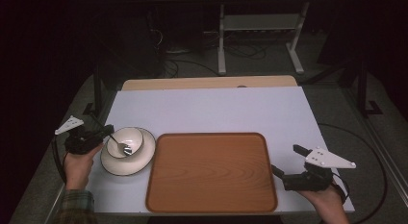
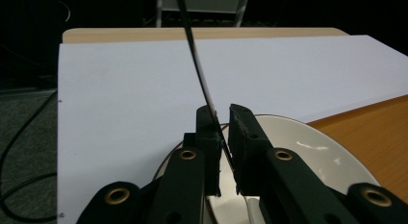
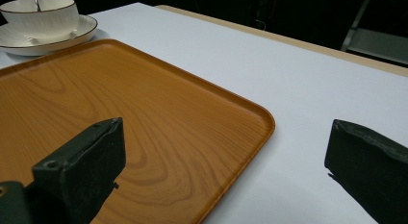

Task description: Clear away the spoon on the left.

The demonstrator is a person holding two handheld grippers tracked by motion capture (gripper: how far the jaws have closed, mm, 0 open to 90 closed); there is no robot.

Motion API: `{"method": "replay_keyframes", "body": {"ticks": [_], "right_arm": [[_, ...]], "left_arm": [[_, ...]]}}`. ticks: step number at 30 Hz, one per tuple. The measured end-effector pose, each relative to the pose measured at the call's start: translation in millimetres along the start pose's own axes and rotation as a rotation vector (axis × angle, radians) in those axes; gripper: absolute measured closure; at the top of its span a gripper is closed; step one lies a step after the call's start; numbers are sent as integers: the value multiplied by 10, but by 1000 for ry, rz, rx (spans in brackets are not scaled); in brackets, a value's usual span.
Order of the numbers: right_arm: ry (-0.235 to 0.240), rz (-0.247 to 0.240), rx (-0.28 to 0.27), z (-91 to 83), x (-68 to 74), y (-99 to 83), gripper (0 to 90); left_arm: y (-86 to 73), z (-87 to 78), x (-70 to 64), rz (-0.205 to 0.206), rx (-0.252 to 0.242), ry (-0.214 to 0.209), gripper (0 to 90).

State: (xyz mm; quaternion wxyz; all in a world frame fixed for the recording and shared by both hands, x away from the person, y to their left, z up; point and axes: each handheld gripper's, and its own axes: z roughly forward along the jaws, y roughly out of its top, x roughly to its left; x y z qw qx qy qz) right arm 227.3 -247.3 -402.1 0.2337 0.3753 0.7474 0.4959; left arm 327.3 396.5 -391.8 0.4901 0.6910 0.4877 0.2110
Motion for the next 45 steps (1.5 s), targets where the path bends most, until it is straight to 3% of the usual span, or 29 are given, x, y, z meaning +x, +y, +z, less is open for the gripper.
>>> {"method": "replay_keyframes", "body": {"ticks": [13, 27, 45], "right_arm": [[-2, 0, -3, -9, -6, -4, 0], [4, 3, 1, 0, -6, -10, 0], [7, 6, 1, -3, -5, -12, 0]], "left_arm": [[71, -26, -56, -13, -21, -80, 889], [181, -67, -118, 28, -18, -89, 890], [426, -218, -332, 85, -47, -120, 889]]}}
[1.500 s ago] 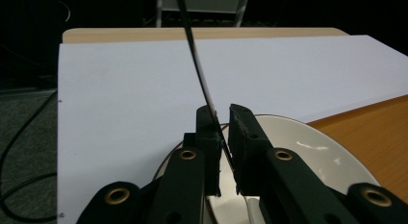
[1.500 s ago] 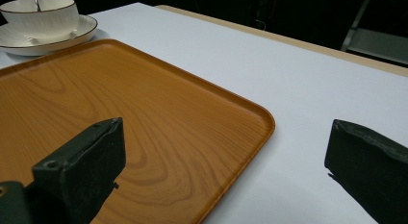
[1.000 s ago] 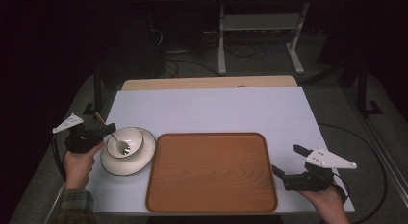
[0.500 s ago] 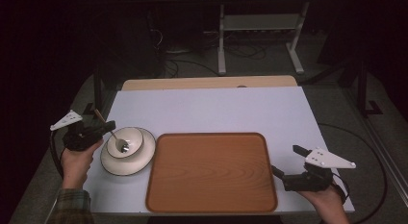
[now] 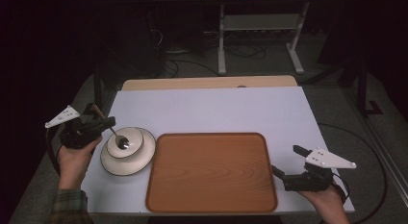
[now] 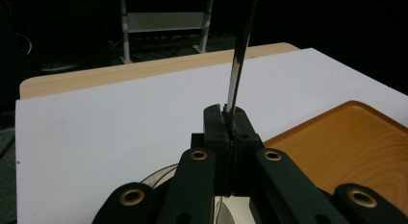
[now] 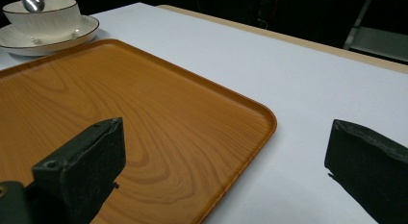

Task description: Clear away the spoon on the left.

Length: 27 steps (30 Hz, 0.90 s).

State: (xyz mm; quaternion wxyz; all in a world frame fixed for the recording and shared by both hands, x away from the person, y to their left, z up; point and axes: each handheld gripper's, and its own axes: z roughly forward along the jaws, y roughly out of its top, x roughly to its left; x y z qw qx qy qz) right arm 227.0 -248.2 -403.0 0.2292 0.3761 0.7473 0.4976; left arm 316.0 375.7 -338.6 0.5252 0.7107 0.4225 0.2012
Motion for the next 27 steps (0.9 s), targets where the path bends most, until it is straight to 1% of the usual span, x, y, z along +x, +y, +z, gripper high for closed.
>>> {"method": "replay_keyframes", "body": {"ticks": [2, 6, 11, 12, 13, 14, 15, 16, 17, 18, 19, 23, 27], "right_arm": [[0, 0, 1, 0, 0, 0, 0], [1, -1, 1, -1, 0, -1, 0], [1, 1, 0, 0, -6, -1, 0], [1, 1, 0, 0, -6, -1, 0], [0, 2, -1, -1, -4, -1, 0], [0, 2, -1, -4, -2, 0, 0], [0, 2, -3, -7, -2, 1, 0], [0, 2, -3, -7, -2, 1, 0], [-1, 6, -4, -9, -10, 1, 0], [-1, 6, -3, -8, -13, 1, 0], [-2, 7, -5, -8, -16, 1, 0], [-3, 4, -4, -15, -10, 1, 0], [-7, 7, -13, -25, -14, 8, 0]], "left_arm": [[12, -8, -6, 5, 0, -3, 890], [77, -27, -76, 10, -7, -12, 889], [148, -4, -176, 13, 1, -47, 890], [148, -4, -176, 13, 1, -47, 890], [172, 18, -238, 21, 9, -70, 890], [183, 36, -277, 26, 16, -77, 890], [183, 36, -277, 26, 16, -77, 890], [192, 57, -319, 30, 24, -86, 890], [209, 108, -403, 37, 35, -118, 890], [217, 133, -450, 43, 43, -131, 890], [217, 133, -450, 43, 43, -131, 890], [245, 247, -668, 86, 75, -180, 890], [224, 342, -809, 111, 105, -212, 890]]}}
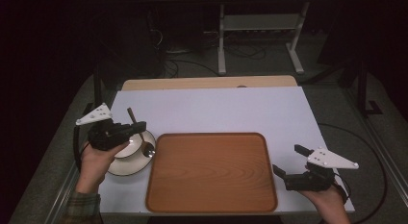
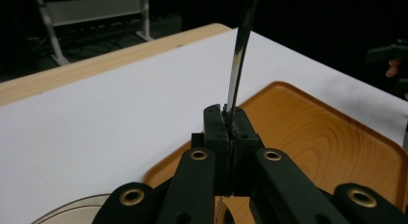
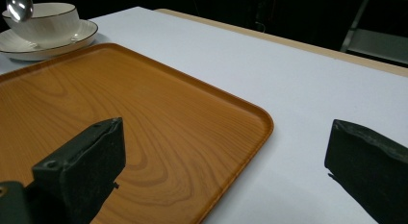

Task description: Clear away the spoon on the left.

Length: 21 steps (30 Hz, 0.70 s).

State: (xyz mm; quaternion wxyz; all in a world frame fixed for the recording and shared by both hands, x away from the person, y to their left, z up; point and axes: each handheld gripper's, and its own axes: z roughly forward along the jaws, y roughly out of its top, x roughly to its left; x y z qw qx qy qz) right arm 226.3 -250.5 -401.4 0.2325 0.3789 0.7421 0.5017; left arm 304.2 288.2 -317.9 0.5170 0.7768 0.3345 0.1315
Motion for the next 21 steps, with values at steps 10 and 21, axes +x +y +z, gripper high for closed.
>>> {"method": "replay_keyframes", "body": {"ticks": [10, 21], "right_arm": [[-3, 2, -2, -11, -9, -2, 0], [-8, 2, -7, -22, -5, 2, 0]], "left_arm": [[-52, 207, -149, 29, 74, -47, 890], [-162, 395, -246, 47, 152, -77, 890]]}}
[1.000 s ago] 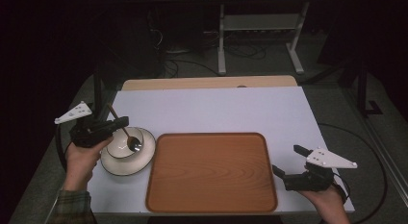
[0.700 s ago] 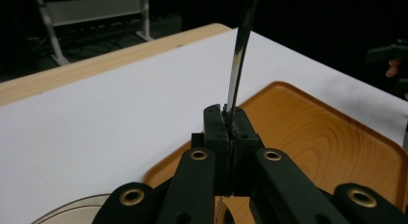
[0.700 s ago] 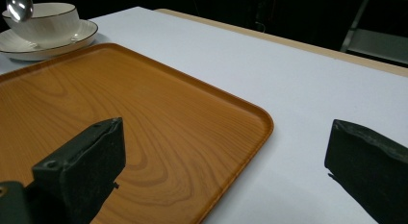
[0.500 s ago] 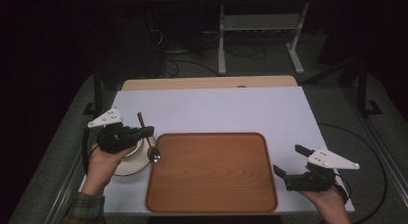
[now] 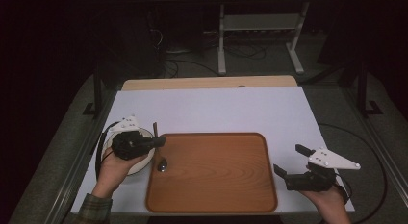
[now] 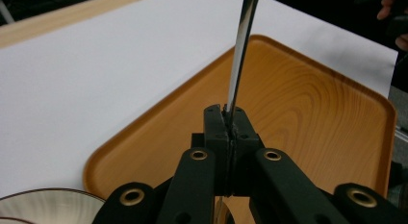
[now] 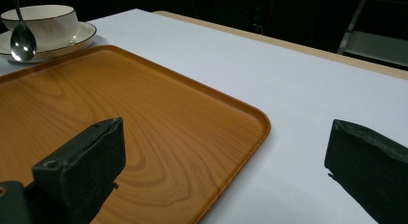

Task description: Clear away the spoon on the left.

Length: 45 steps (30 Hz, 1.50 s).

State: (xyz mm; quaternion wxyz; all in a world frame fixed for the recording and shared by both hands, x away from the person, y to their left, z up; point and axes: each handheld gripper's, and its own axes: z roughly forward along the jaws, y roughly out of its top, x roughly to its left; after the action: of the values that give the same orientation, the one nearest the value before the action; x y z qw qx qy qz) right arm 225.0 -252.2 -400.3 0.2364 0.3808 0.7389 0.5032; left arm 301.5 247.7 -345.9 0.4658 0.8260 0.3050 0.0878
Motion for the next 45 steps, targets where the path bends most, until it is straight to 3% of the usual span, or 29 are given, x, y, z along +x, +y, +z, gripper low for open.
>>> {"method": "replay_keyframes", "body": {"ticks": [15, 26, 38, 45], "right_arm": [[5, 1, -3, -5, -6, -5, 0], [4, -3, -6, -7, 8, 0, 0], [4, -6, -5, -2, 9, 0, 0], [4, -6, -2, 5, 12, 0, 0]], "left_arm": [[-96, 363, -118, 31, 106, -53, 889], [-85, 474, -180, 45, 110, -58, 888], [-50, 712, -214, 49, 122, -71, 887], [-50, 894, -253, 64, 157, -89, 884]]}}
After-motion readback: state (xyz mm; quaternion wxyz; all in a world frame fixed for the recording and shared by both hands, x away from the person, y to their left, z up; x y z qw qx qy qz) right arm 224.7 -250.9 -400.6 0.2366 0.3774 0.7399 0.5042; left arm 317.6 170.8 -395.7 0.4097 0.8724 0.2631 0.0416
